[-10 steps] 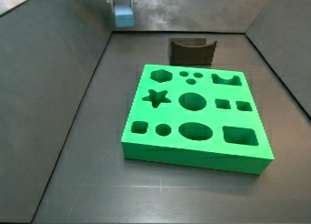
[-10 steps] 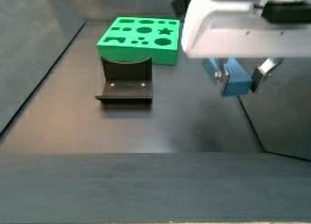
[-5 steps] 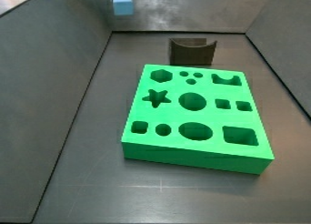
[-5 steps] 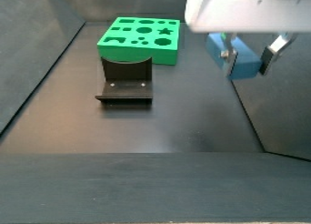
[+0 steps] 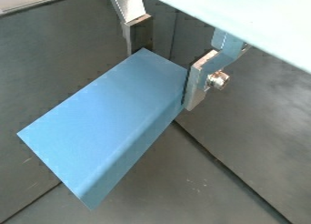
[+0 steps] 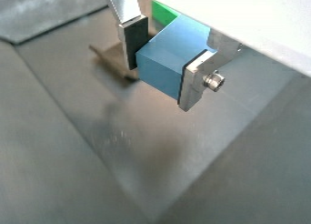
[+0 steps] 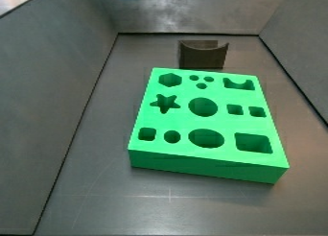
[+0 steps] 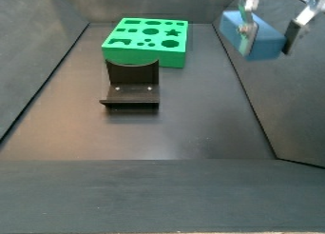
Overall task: Pick up the rectangle object. Move up. Place the rectangle object on the fixture. Regrasp the rectangle object. Move to above the board. Insert the rectangle object.
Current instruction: Place the rectangle object on the fixture.
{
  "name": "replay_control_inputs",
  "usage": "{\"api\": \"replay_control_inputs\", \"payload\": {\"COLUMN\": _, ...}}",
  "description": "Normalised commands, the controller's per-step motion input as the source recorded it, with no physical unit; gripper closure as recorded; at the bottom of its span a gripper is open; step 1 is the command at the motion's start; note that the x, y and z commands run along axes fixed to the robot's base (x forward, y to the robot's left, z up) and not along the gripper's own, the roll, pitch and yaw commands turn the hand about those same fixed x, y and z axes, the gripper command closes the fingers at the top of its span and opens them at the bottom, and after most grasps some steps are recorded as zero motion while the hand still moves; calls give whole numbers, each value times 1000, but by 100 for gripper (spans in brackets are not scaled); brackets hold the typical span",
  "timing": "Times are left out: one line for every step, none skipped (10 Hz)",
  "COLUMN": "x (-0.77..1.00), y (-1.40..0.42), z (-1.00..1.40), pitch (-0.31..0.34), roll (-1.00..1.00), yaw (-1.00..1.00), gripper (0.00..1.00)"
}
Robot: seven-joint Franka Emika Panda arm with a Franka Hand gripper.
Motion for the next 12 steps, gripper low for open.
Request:
{"api": "replay_control_inputs", "payload": {"x": 1000, "y": -666, "z": 123, "pitch": 27, "roll": 442, "yaw": -162, "gripper": 100}}
{"api": "replay_control_inputs", "payload": {"x": 1000, "y": -621, "z": 105, "pitch": 66, "roll": 375, "yaw": -71, "gripper": 100}}
{"api": "replay_control_inputs", "payload": {"x": 1000, "y": -577, "z": 98, "pitch": 76, "roll": 271, "yaw": -31, "gripper": 100}}
{"api": "replay_control_inputs", "payload": {"x": 1000, "y": -540, "z": 91, "pitch": 93, "roll": 177, "yaw": -10, "gripper": 100}}
{"api": "replay_control_inputs", "payload": {"x": 1000, "y": -510, "z": 87, "pitch": 110, "roll": 132, "yaw": 3, "gripper": 100}}
{"api": "replay_control_inputs", "payload": {"x": 1000, "y": -481, "z": 83, "pitch": 125, "roll": 112, "yaw": 17, "gripper": 100}}
{"api": "replay_control_inputs", "payload": {"x": 1000, "y": -439, "z": 75, "pitch": 131, "roll": 89, "yaw": 29, "gripper": 100}}
{"api": "replay_control_inputs", "payload": {"x": 1000, "y": -407, "z": 70, "pitch": 131, "roll": 73, "yaw": 32, "gripper": 100}}
{"api": "replay_control_inputs", "payload": {"x": 1000, "y": -357, "z": 62, "pitch": 133, "roll": 53, "yaw": 38, "gripper": 100}}
{"api": "replay_control_inputs", "payload": {"x": 1000, "y": -338, "z": 59, "pitch": 135, "roll": 44, "yaw": 40, "gripper": 100}}
{"api": "replay_control_inputs", "payload": {"x": 1000, "y": -297, "z": 53, "pitch": 135, "roll": 29, "yaw": 43, "gripper": 100}}
{"api": "replay_control_inputs", "payload": {"x": 1000, "y": -271, "z": 48, "pitch": 137, "roll": 19, "yaw": 44, "gripper": 100}}
